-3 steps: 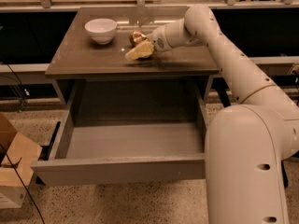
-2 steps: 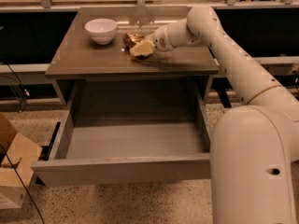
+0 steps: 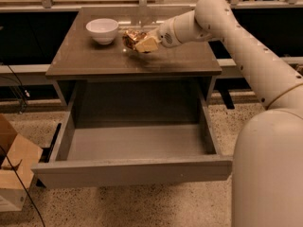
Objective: Place orange can into top drawer
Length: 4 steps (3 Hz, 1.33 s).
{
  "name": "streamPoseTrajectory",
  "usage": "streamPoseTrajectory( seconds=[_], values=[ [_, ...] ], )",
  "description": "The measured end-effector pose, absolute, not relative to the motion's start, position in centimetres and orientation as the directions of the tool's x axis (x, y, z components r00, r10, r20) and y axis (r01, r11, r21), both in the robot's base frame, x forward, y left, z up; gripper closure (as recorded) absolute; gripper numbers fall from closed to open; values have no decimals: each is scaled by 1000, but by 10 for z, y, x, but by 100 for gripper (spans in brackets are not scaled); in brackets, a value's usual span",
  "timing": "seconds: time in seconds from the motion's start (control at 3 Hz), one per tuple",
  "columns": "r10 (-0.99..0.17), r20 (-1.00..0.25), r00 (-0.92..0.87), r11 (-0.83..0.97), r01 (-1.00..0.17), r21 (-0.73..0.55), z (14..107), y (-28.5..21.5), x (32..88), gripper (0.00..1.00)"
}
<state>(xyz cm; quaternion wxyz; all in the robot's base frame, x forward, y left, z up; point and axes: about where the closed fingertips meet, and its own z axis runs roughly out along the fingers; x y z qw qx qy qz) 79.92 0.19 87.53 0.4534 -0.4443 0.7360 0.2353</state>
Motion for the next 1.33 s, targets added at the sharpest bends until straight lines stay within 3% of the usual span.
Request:
streamPoseTrajectory(
  seconds=[0.33,1.0,1.33],
  values=[
    [-491,-860,-134,440,-891,-112,895,1,759,100],
    [-617,-787,-13,245,-953,-176,908,-13,621,100],
    [-689,-715,-120,209,-977,-36,846,-21,547,100]
  ],
)
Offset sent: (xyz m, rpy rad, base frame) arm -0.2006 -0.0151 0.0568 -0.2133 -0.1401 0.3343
